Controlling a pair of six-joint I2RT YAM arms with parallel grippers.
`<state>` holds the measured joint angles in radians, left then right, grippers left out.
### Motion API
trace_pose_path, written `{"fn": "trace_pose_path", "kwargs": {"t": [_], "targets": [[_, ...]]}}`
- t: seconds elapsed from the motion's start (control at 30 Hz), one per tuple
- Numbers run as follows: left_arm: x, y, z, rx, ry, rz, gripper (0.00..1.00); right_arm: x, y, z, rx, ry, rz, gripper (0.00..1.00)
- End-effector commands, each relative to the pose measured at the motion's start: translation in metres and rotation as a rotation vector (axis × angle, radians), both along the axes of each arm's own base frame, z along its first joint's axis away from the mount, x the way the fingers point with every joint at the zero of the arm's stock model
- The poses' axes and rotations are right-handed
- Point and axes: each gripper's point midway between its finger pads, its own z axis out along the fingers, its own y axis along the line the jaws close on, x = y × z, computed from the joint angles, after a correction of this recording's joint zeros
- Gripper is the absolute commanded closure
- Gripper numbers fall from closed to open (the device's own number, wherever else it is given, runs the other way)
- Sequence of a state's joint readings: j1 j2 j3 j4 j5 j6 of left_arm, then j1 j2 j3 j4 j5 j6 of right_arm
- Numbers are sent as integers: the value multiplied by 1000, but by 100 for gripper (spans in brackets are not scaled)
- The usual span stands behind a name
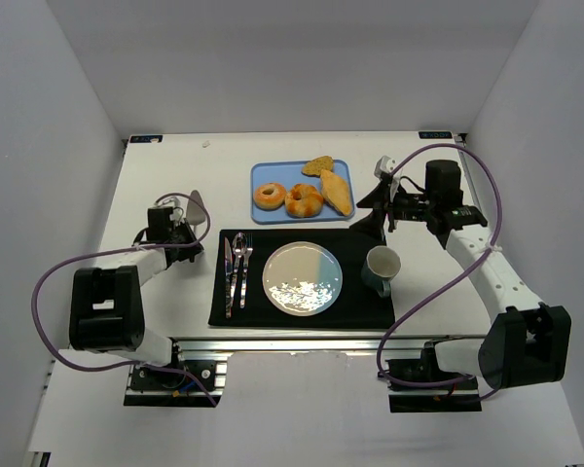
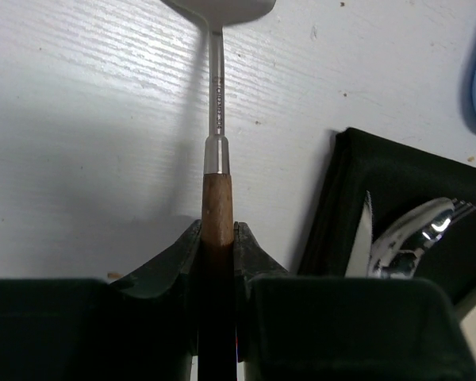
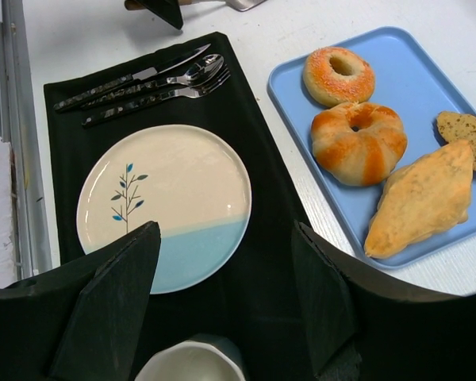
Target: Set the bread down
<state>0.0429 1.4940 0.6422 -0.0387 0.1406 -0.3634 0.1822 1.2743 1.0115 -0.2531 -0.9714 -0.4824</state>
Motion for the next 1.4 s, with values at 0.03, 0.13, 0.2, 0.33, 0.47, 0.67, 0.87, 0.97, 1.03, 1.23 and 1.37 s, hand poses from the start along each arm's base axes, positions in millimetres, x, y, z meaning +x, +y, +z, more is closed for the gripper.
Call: {"fn": "trace_pose_path", "kwargs": {"t": [0.03, 0.13, 0.2, 0.33, 0.47, 0.67, 0.87, 0.97, 1.03, 1.23, 1.37], "targets": [[23, -10, 69, -34, -150, -73, 100, -4, -3, 21, 12, -66, 4, 28], [29, -34, 114, -133, -205, -155, 100, -5, -4, 23, 12, -77, -2, 28], [26, -55, 130, -213, -205, -215, 100, -4, -6, 24, 10, -79, -13, 28], [11, -108, 154, -393, -114, -387, 100, -3, -9, 28, 16, -79, -42, 28], [-16, -130, 140, -444, 60, -440, 100, -3, -12, 32, 24, -100, -54, 28], [-47, -145, 135, -480, 205, -474, 100, -4, -14, 31, 32, -96, -70, 28], [-60, -156, 128, -422, 288, -519, 100, -6, -14, 28, 35, -92, -72, 28], [-61, -161, 119, -395, 341, -527, 100, -6, -14, 28, 37, -99, -75, 28], [-58, -161, 113, -383, 372, -524, 100, -7, -15, 27, 38, -96, -78, 28], [-46, -158, 108, -336, 431, -498, 100, -7, -16, 27, 41, -106, -88, 28], [-37, -157, 108, -317, 437, -486, 100, -8, -17, 25, 44, -107, -93, 28]]}}
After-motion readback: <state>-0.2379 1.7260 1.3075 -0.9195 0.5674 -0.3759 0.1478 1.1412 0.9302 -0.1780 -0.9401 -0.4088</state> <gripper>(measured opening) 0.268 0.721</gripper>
